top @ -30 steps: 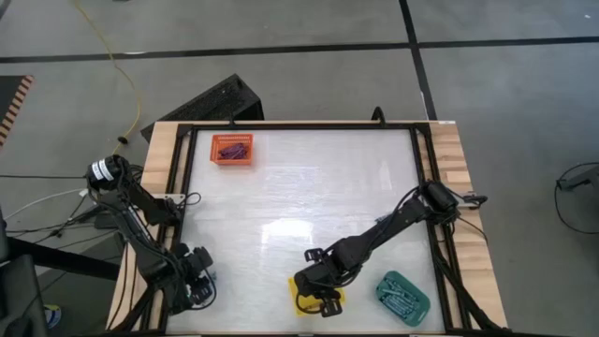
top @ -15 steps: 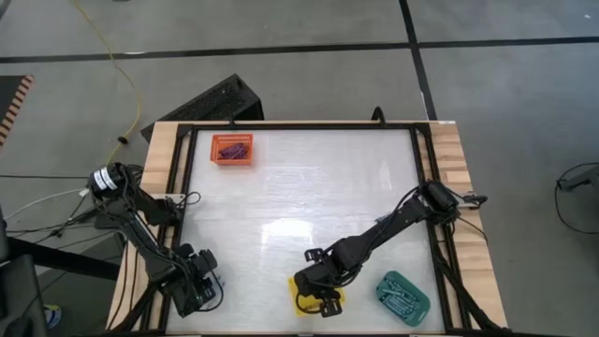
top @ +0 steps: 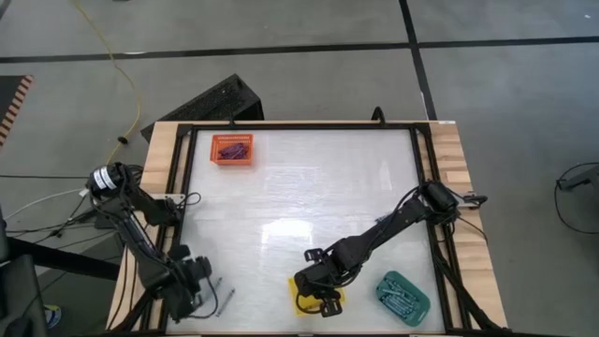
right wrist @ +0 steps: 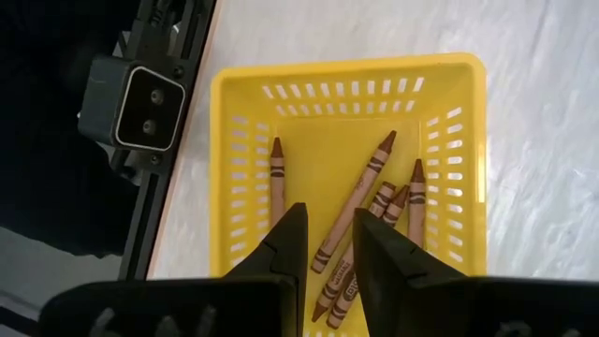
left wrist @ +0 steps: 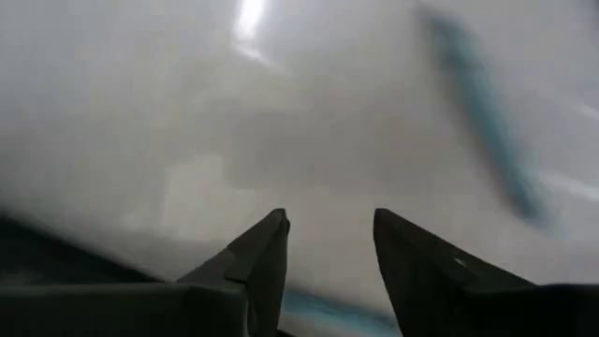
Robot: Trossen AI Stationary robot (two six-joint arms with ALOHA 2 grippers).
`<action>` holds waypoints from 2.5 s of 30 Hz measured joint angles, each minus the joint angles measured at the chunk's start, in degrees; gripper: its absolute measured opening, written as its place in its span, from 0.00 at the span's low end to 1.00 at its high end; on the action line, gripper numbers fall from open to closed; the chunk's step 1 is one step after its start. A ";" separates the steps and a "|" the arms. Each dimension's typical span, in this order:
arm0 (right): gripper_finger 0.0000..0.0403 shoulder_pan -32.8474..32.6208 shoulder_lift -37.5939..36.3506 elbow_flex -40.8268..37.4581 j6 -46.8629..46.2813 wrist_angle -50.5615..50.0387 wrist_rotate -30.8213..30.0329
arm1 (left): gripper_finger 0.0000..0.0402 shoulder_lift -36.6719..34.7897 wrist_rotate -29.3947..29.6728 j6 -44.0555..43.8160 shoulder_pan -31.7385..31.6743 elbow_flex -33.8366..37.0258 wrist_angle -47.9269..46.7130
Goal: Sort crayons
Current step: Put the green crayon into the green bin
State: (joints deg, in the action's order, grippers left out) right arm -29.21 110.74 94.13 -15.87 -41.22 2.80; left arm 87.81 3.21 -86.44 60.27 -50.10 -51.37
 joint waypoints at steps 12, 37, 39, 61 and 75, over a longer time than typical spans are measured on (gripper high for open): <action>0.20 0.00 0.00 0.00 1.43 0.23 0.01 | 0.33 3.43 -11.28 13.57 10.61 -2.28 -0.57; 0.20 0.59 0.00 0.00 1.82 0.49 0.08 | 0.32 7.87 -9.46 27.28 11.15 -9.90 -13.19; 0.20 0.59 0.00 0.00 1.85 0.56 0.07 | 0.32 7.87 -9.91 26.59 11.43 -8.85 -12.70; 0.20 -0.70 0.00 0.00 2.30 0.98 -0.01 | 0.32 7.96 -18.41 36.90 8.37 -2.82 -6.71; 0.20 -0.73 0.00 0.00 2.76 0.97 -0.05 | 0.32 7.89 -21.23 41.60 6.77 -1.34 4.25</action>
State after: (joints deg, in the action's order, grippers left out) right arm -29.94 110.74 94.13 -13.10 -40.25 2.74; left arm 95.70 -18.02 -44.84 67.04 -51.44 -47.12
